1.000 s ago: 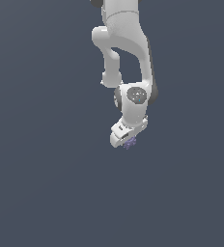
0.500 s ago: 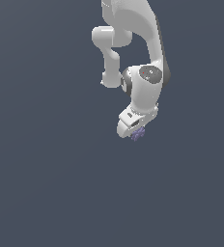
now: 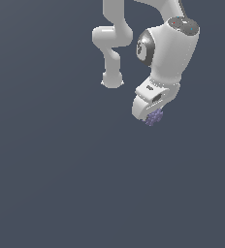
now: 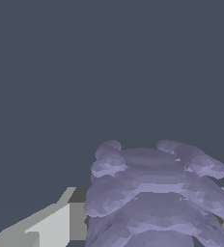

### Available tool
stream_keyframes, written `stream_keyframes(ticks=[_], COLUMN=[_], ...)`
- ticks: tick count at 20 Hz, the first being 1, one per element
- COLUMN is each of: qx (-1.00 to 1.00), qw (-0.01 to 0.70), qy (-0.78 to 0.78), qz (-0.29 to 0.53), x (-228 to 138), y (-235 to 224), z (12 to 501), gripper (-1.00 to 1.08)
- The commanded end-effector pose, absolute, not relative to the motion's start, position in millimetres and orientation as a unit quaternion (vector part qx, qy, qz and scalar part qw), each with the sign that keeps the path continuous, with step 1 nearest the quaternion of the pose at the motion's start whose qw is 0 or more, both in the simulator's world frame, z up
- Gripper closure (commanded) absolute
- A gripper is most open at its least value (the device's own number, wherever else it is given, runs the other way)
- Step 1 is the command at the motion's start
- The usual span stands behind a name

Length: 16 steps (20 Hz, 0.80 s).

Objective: Pick up the object and move it to a goal position.

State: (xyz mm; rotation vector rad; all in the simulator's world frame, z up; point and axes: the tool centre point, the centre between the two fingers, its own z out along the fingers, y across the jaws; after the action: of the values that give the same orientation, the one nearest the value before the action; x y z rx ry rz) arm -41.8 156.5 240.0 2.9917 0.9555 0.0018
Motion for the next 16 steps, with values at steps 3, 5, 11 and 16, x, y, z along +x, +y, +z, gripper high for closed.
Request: stream_keyframes(ticks=[3,5,11,16], qx=[0.953,0.953,0.953,0.953], qw=[0.000,0.000,0.000,0.000], qy=[0.304,0.304,0.304,0.304], qz=[0.000,0.000,0.000,0.000], x=[-44.8,-45.4,-45.5,-44.9], y=[176.0,183.6,200.3,209.0], z=[288.3,306.8,348.3,368.3], gripper=[1.08,1.08,1.08,1.08])
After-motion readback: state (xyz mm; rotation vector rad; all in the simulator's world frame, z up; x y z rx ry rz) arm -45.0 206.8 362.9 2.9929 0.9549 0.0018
